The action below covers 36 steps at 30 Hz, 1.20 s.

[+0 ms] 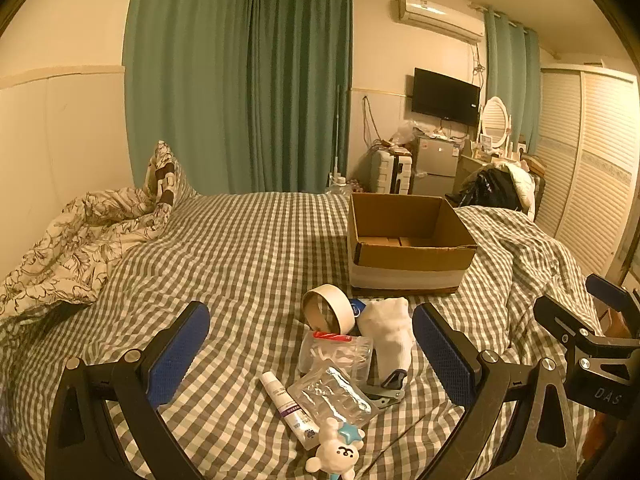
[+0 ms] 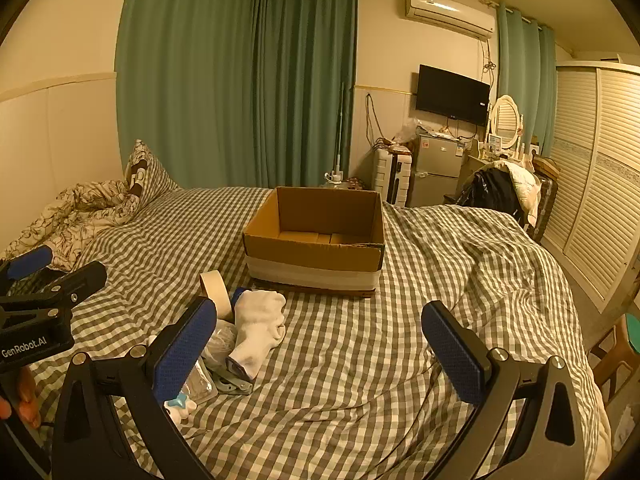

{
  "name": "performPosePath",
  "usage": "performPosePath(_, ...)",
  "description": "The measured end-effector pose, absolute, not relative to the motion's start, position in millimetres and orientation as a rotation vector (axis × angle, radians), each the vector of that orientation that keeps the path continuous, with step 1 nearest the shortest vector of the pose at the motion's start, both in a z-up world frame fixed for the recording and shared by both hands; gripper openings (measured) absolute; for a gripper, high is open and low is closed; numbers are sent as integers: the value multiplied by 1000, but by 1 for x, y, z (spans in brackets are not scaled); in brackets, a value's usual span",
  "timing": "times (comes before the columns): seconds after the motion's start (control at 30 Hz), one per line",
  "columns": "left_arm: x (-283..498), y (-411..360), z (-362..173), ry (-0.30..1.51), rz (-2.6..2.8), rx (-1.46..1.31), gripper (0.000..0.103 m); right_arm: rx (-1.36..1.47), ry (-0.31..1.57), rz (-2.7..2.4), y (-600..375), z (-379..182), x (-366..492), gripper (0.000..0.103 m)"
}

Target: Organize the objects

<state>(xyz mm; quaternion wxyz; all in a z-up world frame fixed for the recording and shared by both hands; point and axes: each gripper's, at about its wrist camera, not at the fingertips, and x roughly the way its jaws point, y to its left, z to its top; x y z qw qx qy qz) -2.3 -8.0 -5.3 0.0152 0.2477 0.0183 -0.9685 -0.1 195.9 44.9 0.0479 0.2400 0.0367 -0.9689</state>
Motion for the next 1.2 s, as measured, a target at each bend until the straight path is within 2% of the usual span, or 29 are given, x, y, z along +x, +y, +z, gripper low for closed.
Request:
performPosePath(0.63,-4,-8,-7,62,-3005,787,103,710,145,-2946,194,46,2,103)
performPosePath(1.2,-3,4,-8,26,-3001,830,103,714,98,-2926,208,42,4,103)
